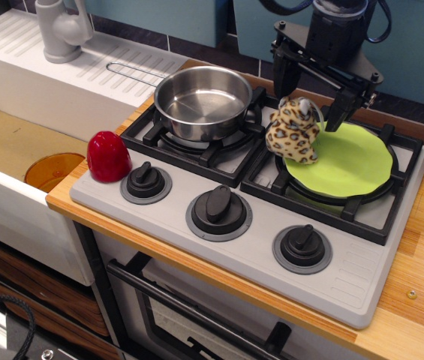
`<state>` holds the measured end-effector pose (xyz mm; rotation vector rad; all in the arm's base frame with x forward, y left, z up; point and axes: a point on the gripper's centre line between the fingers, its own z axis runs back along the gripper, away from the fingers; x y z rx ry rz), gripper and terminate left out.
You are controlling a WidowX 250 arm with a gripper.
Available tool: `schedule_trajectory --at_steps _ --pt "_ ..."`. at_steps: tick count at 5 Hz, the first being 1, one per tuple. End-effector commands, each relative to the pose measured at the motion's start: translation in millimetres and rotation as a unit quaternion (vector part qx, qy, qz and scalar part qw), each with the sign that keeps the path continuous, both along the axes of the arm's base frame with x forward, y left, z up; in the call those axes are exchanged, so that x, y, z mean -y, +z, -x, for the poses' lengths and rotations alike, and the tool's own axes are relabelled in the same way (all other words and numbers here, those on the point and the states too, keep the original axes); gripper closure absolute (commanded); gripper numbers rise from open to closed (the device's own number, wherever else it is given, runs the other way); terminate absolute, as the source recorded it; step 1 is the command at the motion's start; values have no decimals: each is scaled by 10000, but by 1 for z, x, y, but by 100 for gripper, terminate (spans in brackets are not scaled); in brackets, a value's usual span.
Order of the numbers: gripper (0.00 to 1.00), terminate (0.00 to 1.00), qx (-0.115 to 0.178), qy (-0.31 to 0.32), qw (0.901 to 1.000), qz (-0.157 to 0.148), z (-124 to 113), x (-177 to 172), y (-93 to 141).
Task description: Put stuffedcheeta on plate and sweetpotato in pot or pan on stove
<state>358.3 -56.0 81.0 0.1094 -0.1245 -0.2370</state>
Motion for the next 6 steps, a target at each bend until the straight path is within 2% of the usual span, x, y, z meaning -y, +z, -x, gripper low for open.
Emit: schedule_trajectory --at_steps 1,2,5,6 --pt "0 0 -24 -294 9996 7 6 -25 59" --pt "0 0 -180 -393 9990 -64 12 -42 69" --pt "0 0 -316 -580 9978 -57 31 -76 59" --pt "0 0 -316 -580 9978 -57 31 -76 59"
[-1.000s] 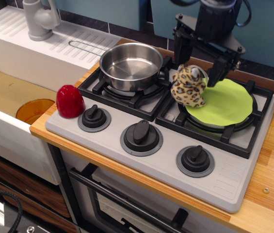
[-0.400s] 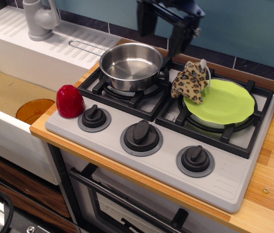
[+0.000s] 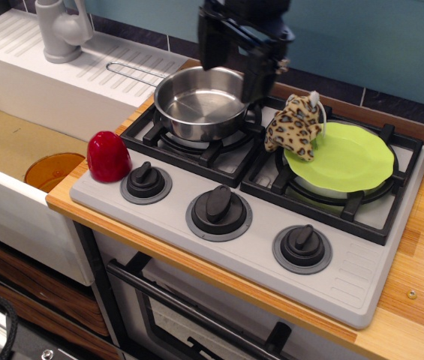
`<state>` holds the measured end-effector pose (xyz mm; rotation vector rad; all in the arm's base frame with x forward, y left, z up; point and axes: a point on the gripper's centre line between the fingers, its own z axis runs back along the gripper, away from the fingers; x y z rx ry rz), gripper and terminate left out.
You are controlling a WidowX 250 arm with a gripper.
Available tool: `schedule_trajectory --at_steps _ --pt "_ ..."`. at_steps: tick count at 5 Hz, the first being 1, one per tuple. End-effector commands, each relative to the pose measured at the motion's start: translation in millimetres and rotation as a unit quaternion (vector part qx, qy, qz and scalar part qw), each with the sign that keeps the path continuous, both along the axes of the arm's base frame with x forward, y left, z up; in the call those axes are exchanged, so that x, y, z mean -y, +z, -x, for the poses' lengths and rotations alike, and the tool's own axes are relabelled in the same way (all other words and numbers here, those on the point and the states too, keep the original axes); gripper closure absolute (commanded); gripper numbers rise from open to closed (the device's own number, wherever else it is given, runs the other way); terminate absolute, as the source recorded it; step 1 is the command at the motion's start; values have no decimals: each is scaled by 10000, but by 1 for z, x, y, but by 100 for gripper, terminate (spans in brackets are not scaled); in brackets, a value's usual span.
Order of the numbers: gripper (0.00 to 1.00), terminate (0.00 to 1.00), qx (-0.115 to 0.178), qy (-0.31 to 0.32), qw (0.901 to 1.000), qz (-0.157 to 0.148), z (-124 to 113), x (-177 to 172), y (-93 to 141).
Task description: Put stuffedcheeta on plate and sweetpotato in pot or pan on stove
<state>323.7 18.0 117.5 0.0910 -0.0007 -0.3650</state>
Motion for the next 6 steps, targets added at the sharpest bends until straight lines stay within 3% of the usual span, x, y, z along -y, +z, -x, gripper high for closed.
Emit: schedule_trajectory --at_steps 1,2,3,4,6 --pt "0 0 337 25 9994 -14 -3 -2 23" --pt "0 0 337 25 9994 -14 -3 -2 23" --pt "0 0 577 88 9979 -270 24 -5 16" --pt "0 0 747 -37 9966 -351 41 -24 18" --pt "0 0 1071 -282 9920 -612 56 -58 15"
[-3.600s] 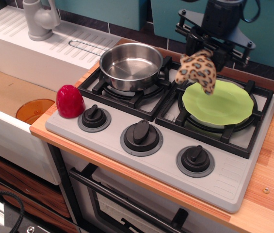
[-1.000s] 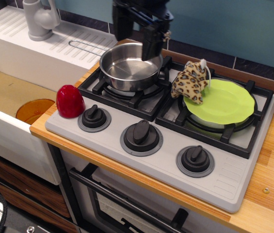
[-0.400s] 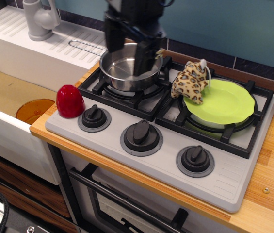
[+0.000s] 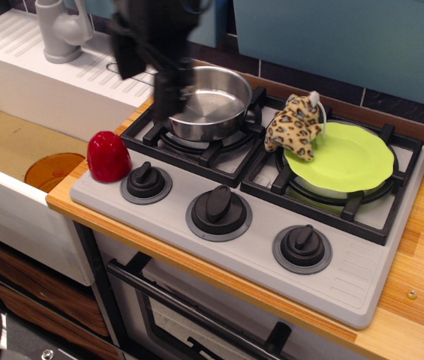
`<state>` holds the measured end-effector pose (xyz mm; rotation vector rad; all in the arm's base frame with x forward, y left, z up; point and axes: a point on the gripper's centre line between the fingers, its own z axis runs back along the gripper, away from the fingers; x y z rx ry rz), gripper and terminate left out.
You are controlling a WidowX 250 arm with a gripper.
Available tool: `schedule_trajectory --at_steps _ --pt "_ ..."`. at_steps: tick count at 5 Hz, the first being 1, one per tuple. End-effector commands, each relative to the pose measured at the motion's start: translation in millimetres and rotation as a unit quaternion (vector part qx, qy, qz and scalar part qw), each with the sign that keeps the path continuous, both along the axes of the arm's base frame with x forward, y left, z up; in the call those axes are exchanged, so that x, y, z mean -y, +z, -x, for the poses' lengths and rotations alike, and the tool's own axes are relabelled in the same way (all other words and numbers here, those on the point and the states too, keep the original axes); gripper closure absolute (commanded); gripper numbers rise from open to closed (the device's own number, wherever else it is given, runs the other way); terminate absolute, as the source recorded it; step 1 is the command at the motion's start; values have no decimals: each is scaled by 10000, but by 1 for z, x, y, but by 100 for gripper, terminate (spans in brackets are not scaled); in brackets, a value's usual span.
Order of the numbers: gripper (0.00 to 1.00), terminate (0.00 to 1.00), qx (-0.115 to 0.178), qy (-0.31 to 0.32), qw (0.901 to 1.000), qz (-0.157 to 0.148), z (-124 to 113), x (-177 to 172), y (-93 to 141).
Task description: Put stuffedcheeta on plate and sweetpotato in pot or pan on stove
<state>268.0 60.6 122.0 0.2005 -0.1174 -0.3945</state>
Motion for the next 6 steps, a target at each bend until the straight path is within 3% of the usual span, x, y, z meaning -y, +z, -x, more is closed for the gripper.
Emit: schedule_trajectory --at_steps 1,6 --pt "0 0 540 -191 9979 -303 2 -32 6" --pt "0 0 833 -89 9964 -92 -1 -50 -42"
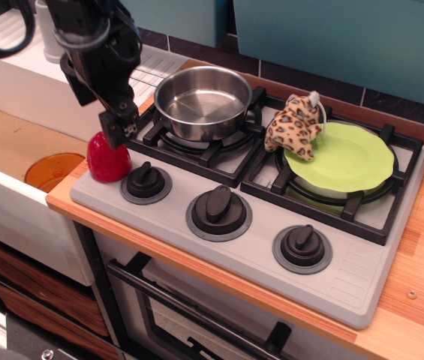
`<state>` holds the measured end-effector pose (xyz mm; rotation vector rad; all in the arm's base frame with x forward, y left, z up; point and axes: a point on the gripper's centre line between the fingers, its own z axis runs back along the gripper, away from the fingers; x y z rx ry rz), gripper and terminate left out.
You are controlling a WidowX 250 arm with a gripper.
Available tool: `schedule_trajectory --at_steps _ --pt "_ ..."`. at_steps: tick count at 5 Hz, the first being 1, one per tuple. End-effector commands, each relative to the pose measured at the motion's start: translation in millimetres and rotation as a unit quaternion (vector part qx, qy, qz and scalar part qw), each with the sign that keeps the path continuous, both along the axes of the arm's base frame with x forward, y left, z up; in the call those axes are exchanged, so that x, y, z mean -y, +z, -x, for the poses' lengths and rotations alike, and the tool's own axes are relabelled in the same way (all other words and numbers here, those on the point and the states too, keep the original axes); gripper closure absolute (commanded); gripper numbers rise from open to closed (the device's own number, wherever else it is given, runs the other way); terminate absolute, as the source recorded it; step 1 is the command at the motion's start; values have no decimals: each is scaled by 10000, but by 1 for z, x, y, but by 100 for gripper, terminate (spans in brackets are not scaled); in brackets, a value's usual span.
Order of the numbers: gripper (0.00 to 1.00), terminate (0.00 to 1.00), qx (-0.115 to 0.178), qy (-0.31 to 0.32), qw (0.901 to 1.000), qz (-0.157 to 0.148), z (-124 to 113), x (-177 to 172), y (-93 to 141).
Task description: Put stuffedcheeta on plate and sweetpotato in pot or pan on stove
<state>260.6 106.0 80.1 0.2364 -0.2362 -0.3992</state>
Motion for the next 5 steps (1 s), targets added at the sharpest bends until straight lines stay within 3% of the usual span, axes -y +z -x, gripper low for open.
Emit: schedule_trajectory --at_steps 1,5 --pt "0 0 257 3 9996 -68 -8 -7 -4" --pt "0 0 593 47 9982 18 -4 -3 -39"
